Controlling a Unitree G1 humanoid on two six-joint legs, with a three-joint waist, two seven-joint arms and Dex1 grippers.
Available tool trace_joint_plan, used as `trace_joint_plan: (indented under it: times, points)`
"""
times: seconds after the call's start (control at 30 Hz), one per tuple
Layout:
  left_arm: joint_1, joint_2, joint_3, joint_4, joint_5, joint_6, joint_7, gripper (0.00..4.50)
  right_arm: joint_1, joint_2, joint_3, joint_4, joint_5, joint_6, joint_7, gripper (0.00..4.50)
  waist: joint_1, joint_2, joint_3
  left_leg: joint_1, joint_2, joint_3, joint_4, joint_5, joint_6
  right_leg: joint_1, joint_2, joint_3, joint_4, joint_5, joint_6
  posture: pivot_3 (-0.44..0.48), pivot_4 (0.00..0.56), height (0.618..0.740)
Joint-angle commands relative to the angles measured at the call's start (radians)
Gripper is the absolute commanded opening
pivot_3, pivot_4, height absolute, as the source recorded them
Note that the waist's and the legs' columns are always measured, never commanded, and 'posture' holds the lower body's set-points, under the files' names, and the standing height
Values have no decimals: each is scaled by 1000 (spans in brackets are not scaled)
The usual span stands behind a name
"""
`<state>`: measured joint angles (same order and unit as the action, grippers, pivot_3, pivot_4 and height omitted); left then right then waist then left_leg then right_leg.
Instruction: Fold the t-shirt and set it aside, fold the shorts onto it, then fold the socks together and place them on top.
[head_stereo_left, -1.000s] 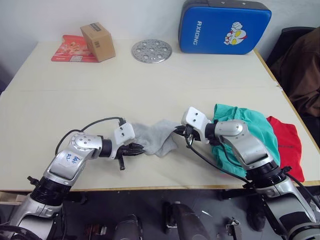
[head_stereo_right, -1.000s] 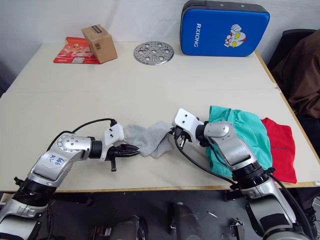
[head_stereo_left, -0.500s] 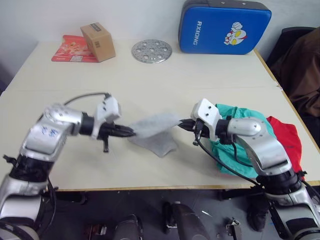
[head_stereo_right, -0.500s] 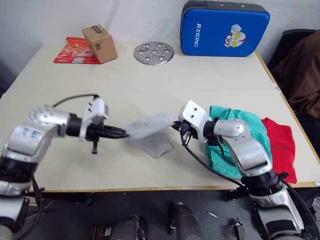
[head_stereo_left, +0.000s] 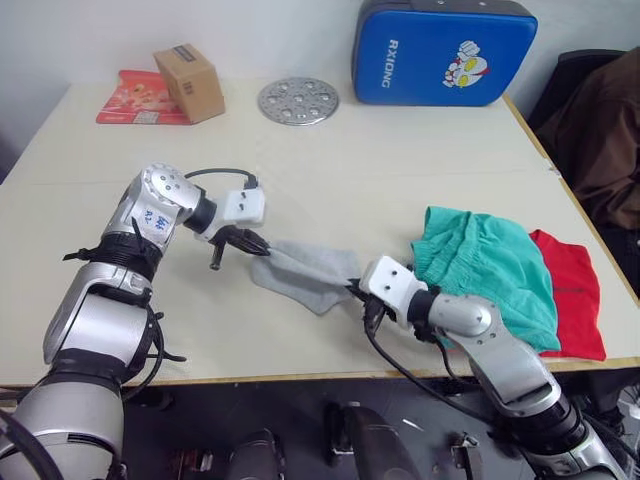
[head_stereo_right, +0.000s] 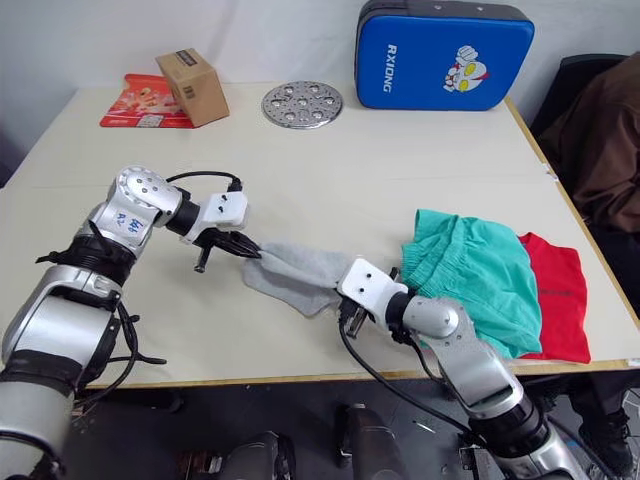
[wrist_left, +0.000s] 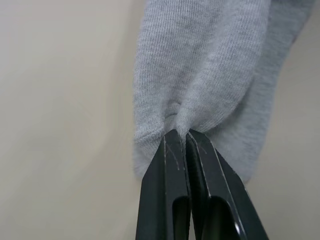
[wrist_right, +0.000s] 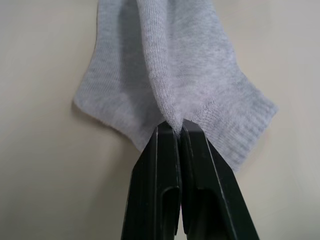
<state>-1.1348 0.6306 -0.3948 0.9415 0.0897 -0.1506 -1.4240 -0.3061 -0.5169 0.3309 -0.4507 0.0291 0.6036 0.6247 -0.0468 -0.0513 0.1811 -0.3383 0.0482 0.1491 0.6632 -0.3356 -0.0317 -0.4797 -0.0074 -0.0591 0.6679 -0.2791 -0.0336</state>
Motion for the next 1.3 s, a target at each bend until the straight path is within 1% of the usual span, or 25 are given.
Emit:
trace_joint_plan:
  times: [0.03, 0.13, 0.3, 0.43, 0.57, 0.63, 0.77, 0.87, 0.97, 1.0, 1.03, 1.1, 1.13, 1.2, 1.23, 1.3]
  points:
    - [-26, 9, 5, 33, 38, -55, -24, 61, 5, 7, -4, -55, 21, 24, 13, 0, -3, 0, 0, 1, 0, 0, 0, 0, 0, 0, 0, 0, 1, 0, 0, 0, 150, 740]
    - [-41, 7, 18, 63, 57, -76, -10, 61, -5, 5, 7, -55, 7, 15, 12, 0, -5, 0, 0, 2, 0, 0, 0, 0, 0, 1, 0, 0, 2, -1, -1, 0, 150, 740]
    - [-86, 13, 49, 116, 56, -62, -11, 61, -98, -7, 8, -91, -4, 40, 33, 0, -7, 0, 0, 1, 0, 0, 1, 0, -1, 0, 0, 0, 3, -1, -1, 0, 150, 740]
    - [-72, 30, 46, 123, 79, -99, -24, 61, -151, 14, 20, -94, 29, 83, 55, 0, -8, 0, 0, 2, 0, 0, 1, 0, -1, 1, 0, 0, 4, -1, -2, 0, 150, 740]
    - [-75, 32, 65, 133, 77, -74, -17, 61, -181, 21, 57, -52, 26, 83, 80, 0, -7, 0, 0, 2, 0, 0, 1, 0, -2, 0, 0, 0, 4, -2, -2, 0, 150, 740]
    - [-68, 42, 63, 131, 83, -81, -28, 61, -188, 30, 71, -25, 37, 96, 95, 0, -7, 0, 0, 2, 0, 0, 2, -1, -2, 0, 0, 0, 5, -2, -2, 0, 150, 740]
    - [-49, 39, 60, 140, 101, -81, 2, 61, -176, 56, 99, 44, 49, 95, 112, 0, -8, 0, 0, 2, 0, 0, 2, -1, -2, 0, 0, 0, 5, -2, -2, 0, 150, 740]
    - [-43, 39, 60, 147, 111, -68, 13, 61, -162, 93, 88, 63, 93, 115, 121, 0, -8, 0, 0, 2, 0, 0, 2, -1, -2, 0, 0, 0, 6, -2, -3, 0, 150, 740]
    - [-43, 49, 74, 141, 95, -38, -22, 690, -156, 111, 63, 53, 128, 133, 125, 706, -8, 0, 0, 2, 0, 0, 2, -1, -2, 0, -1, 0, 6, -2, -3, 0, 150, 740]
    - [-42, 55, 83, 133, 83, -26, -43, 1001, -155, 112, 47, 40, 154, 147, 134, 1004, -8, 0, 0, 2, 0, 0, 3, -1, -2, 0, -1, 0, 6, -2, -3, 0, 150, 740]
    - [-43, 62, 96, 124, 69, -7, -64, 1358, -153, 112, 24, 19, 192, 170, 148, 1406, -8, 0, 0, 2, 0, 0, 3, -1, -2, 0, -1, 0, 6, -2, -3, 0, 150, 740]
    - [-41, 88, 132, 78, 8, 70, -139, 1981, -152, 97, -54, -49, 306, 229, 193, 2089, -9, -1, 0, 2, 0, 0, 3, -1, -2, 0, -1, 0, 6, -2, -3, 0, 150, 740]
    - [-38, 99, 142, 53, -22, 110, -168, 2291, -153, 90, -85, -72, 349, 254, 205, 2095, -9, -1, 0, 1, 0, 0, 3, -1, -2, -1, 0, 0, 6, -2, -3, 0, 150, 740]
    - [-18, 128, 136, -27, -119, 213, -190, 2291, -160, 83, -135, -95, 408, 304, 204, 2095, -9, -1, 0, 2, 1, -1, 2, -1, -2, -1, 0, 0, 7, -2, -3, 0, 150, 740]
    - [-5, 131, 157, -88, -186, 303, -190, 2291, -167, 89, -152, -90, 421, 320, 189, 2095, -9, 0, 0, 2, 1, -1, 3, -1, -2, 0, 0, 0, 7, -2, -3, 0, 150, 740]
    - [23, 116, 210, -192, -264, 460, -184, 2333, -187, 114, -162, -55, 423, 332, 150, 1667, -7, -1, 0, 3, 1, -1, 3, -1, -2, 0, -1, 0, 7, -2, -3, 0, 150, 740]
